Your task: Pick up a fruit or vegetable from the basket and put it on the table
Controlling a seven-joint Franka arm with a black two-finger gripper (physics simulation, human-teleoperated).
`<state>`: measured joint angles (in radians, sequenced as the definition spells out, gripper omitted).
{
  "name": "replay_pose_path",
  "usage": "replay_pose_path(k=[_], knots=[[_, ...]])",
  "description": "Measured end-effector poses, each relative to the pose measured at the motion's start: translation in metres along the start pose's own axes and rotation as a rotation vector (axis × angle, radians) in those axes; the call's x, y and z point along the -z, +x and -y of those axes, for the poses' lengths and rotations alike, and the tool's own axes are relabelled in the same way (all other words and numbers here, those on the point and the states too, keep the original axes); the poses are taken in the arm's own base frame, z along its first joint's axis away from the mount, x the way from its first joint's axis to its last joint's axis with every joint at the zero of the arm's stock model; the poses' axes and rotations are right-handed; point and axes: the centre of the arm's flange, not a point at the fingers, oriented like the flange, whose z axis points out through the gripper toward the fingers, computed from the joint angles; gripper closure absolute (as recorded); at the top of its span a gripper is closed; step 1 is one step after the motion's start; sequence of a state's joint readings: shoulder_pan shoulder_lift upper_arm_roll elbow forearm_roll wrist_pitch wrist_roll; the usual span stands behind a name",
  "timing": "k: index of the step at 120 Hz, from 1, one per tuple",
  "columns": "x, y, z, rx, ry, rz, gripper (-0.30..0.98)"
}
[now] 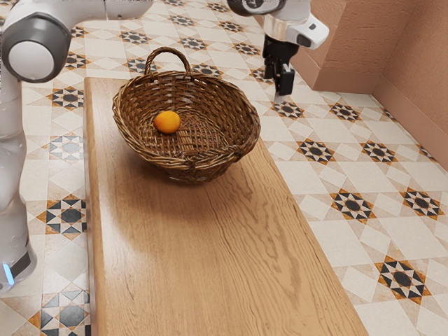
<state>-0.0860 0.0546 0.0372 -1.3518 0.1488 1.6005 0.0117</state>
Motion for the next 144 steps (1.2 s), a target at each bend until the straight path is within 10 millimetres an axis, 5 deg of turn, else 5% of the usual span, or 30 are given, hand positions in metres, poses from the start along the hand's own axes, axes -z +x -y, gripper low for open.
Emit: replay_pose_path(k=[36,50,78,98,121,144], knots=[[-0.007,-0.009,-0.006,0.001,-0.048,0.069,0.01],[-0.018,-0.047,-0.002,0.008,-0.074,0.125,0.01],[-0.042,-0.119,0.039,0.046,-0.109,0.150,0.01],[-0.065,-0.142,0.054,0.018,-0.121,0.142,0.01],[-0.094,-0.166,0.103,0.041,-0.130,0.144,0.01],[-0.121,-0.174,0.117,0.012,-0.120,0.156,0.01]])
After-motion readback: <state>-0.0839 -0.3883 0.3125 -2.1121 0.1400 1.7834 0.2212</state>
